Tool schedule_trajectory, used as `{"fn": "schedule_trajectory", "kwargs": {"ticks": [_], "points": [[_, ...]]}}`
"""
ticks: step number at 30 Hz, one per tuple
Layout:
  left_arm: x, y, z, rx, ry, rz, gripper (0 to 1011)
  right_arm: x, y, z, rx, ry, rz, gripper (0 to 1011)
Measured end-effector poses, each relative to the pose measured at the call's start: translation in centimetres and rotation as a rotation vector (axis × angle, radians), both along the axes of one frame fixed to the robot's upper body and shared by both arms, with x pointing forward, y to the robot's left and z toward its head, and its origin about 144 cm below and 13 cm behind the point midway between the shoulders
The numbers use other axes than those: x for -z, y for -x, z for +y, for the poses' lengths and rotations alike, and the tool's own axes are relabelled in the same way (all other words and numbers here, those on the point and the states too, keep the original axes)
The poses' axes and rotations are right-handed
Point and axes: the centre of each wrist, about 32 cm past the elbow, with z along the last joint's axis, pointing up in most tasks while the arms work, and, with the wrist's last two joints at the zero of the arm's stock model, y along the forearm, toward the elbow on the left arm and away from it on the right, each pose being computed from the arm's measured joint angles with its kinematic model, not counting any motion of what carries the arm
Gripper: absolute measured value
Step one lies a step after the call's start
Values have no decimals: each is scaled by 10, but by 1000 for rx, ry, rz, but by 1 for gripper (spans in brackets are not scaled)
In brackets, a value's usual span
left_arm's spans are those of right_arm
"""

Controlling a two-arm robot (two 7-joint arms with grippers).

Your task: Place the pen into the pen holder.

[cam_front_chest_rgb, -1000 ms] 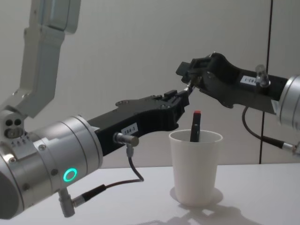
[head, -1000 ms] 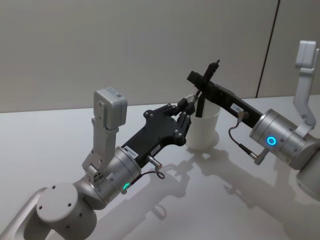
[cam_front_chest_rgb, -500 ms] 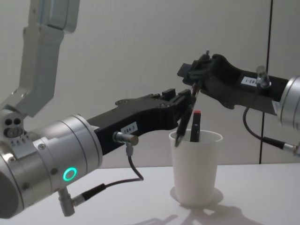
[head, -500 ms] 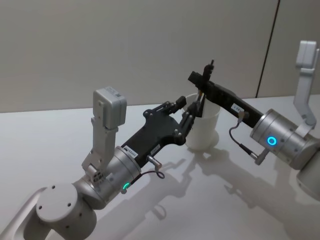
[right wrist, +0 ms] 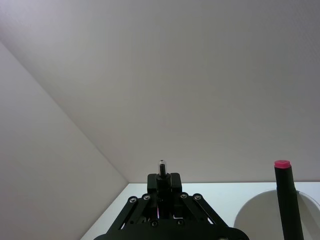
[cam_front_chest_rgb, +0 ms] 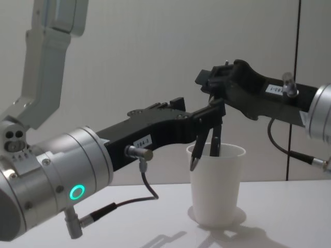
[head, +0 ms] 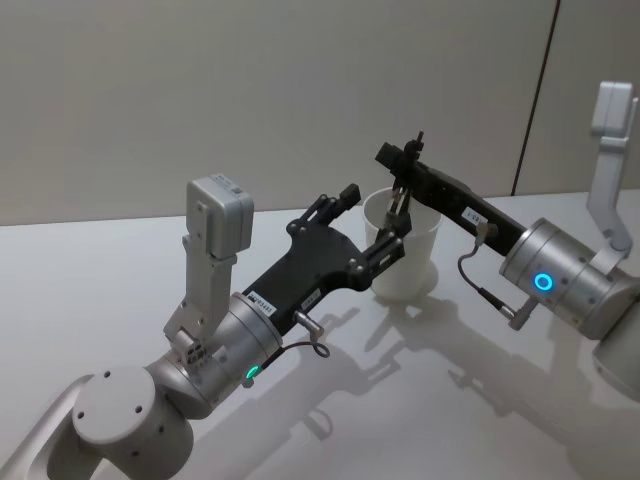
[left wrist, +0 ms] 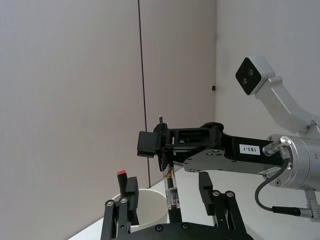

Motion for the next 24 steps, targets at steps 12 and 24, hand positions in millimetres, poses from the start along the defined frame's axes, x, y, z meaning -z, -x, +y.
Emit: {"fn": "schedule_trajectory", "kwargs": {"ticks": [12, 24], "points": [[0, 0, 0, 0, -1, 0, 1001, -1, 0, 0, 5, -7, -6, 154], [0, 0, 0, 0, -1, 1, 1001, -6, -8, -6, 59, -44, -41, 154]]}}
